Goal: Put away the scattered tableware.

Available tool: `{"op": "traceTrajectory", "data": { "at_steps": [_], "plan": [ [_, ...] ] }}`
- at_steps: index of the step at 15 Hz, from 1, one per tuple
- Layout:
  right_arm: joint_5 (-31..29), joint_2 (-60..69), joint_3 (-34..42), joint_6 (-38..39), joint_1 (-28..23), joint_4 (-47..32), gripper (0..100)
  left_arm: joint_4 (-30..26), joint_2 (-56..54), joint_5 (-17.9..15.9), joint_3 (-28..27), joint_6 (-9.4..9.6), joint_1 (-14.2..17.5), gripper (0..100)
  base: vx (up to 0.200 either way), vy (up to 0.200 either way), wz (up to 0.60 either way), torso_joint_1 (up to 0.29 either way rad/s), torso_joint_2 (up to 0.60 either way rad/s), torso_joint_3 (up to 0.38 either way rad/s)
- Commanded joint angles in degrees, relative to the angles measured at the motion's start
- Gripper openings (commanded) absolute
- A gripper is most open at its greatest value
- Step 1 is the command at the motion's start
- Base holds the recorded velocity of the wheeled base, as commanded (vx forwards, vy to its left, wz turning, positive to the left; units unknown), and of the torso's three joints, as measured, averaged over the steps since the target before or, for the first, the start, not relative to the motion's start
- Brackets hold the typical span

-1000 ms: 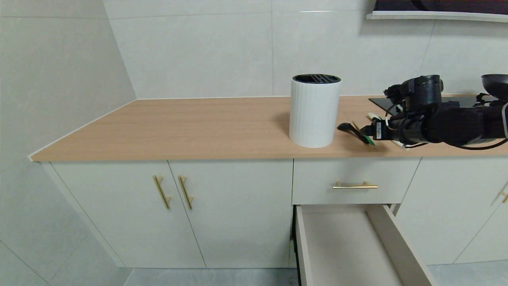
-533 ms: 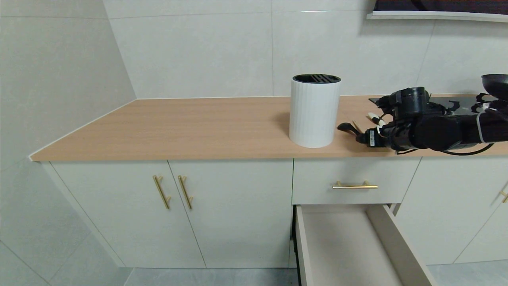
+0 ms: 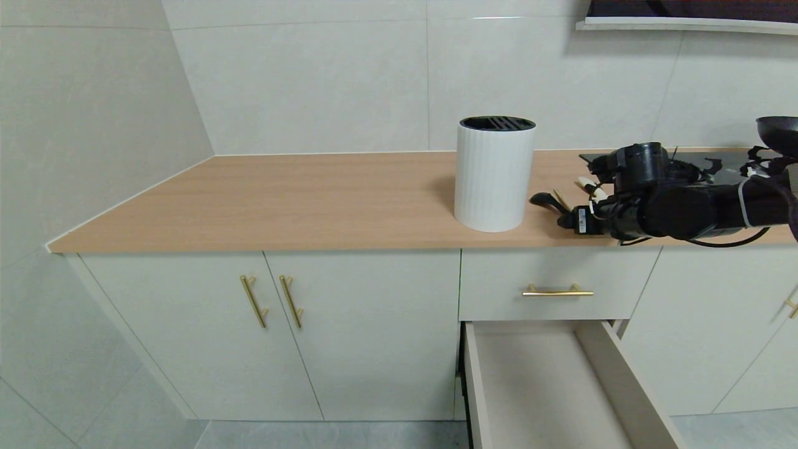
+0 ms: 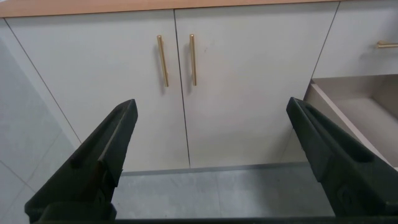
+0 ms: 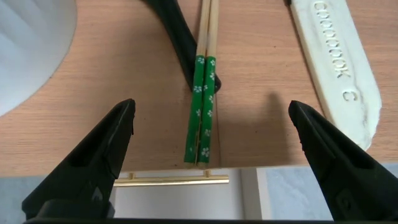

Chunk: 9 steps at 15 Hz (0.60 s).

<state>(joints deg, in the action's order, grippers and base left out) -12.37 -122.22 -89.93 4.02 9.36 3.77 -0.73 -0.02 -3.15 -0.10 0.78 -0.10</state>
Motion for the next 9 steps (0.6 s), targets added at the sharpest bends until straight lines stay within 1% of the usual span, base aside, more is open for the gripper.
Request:
{"op": "traceTrajectory", "data": {
  "at_steps": [1,9],
  "plan": [
    [-0.02,-0.21,0.02,0.02,0.04,0.01,0,0.03,0.02,-0.02,0.01,0.01,0.01,100,0.0,0.0,0.0,0.0,0.0,0.0],
    [-0.02,0.32,0.37,0.02,0.04,-0.16,0,0.03,0.02,-0.02,0.01,0.01,0.01,100,0.0,0.0,0.0,0.0,0.0,0.0]
  ]
}}
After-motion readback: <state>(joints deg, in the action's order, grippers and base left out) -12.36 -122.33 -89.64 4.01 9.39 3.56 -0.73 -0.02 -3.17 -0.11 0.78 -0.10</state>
